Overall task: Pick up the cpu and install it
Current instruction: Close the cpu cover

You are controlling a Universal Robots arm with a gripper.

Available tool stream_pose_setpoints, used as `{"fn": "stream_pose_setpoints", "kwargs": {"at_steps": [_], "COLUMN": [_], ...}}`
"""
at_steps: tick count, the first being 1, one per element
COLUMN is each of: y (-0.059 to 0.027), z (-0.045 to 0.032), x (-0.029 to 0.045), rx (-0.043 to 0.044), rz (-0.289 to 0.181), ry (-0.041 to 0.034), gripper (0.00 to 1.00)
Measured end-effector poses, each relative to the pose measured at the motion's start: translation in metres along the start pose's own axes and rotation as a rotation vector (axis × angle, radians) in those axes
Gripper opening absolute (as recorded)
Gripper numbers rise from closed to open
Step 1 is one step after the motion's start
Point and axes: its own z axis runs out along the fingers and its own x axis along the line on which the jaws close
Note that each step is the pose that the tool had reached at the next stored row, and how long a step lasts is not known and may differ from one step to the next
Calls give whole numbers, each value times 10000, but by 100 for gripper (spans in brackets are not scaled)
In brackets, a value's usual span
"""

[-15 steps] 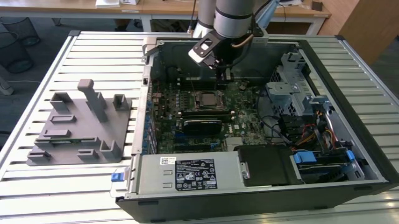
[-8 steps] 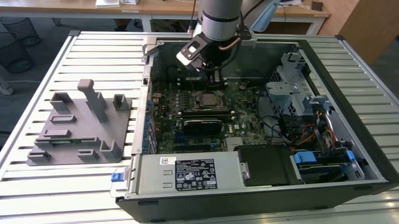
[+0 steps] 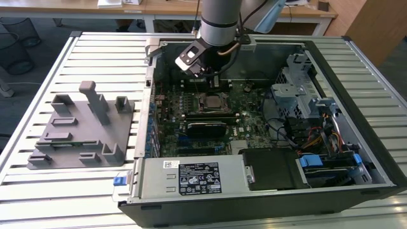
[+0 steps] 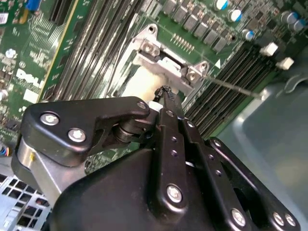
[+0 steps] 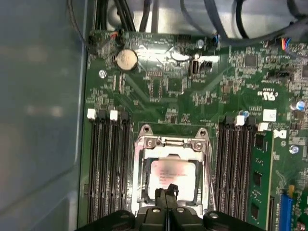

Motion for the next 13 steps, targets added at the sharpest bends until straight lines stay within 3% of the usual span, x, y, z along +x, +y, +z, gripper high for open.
{"fn": "stream_pose_setpoints", "kwargs": {"at_steps": [13], "y": [-162], "z": [155], "x": [7], "rx": [1], "rz": [-1], "ry": [-1], "gripper": [11]}}
